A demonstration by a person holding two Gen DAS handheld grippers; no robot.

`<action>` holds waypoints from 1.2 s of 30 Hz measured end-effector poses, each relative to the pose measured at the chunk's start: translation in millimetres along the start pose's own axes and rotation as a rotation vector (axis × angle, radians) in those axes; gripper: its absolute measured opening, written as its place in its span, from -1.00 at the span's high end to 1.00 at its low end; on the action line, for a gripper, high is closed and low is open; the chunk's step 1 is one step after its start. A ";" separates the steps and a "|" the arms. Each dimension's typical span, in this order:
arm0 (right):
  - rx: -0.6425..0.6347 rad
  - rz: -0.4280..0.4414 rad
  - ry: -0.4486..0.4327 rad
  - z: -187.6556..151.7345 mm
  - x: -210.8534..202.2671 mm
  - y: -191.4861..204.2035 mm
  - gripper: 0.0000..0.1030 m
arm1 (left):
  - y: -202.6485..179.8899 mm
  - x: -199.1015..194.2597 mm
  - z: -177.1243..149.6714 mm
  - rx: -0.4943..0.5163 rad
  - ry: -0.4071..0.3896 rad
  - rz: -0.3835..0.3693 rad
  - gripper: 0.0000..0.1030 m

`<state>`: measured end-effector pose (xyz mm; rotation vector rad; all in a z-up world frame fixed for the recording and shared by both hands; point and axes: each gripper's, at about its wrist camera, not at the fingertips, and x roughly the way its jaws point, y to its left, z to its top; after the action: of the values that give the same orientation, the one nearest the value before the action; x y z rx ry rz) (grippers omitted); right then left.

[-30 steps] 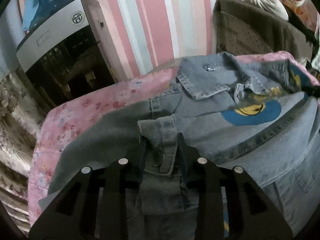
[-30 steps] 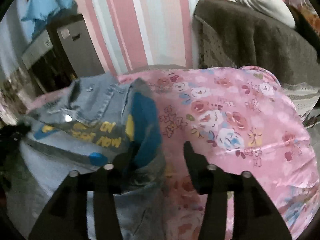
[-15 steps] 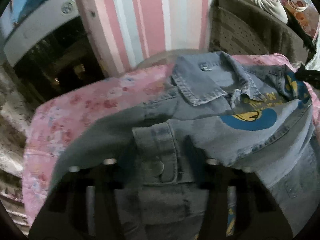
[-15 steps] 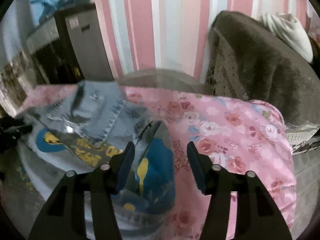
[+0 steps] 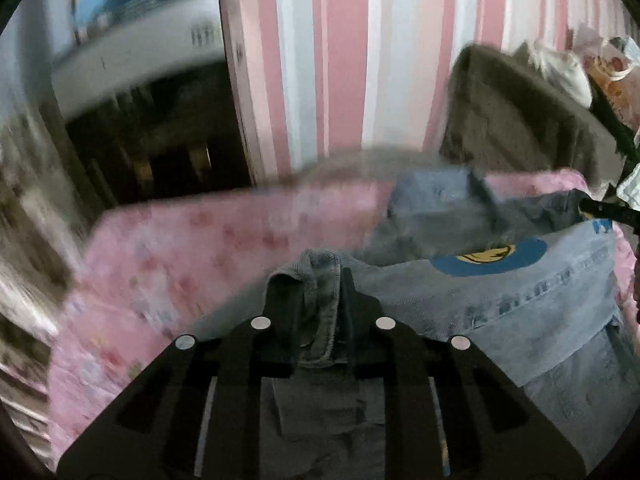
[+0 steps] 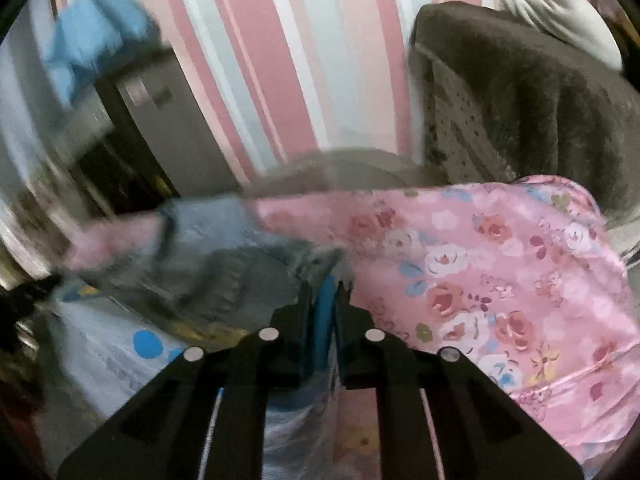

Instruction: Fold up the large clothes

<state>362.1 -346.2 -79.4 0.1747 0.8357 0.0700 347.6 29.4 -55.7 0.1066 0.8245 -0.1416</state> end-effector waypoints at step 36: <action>-0.218 0.000 -0.054 -71.1 -86.0 67.9 -0.67 | -34.5 -24.0 -40.3 0.164 0.002 0.116 -0.73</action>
<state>252.2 -281.6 -50.9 -0.0288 0.7682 0.1547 296.6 3.5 -66.5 0.3081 0.8063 -0.1000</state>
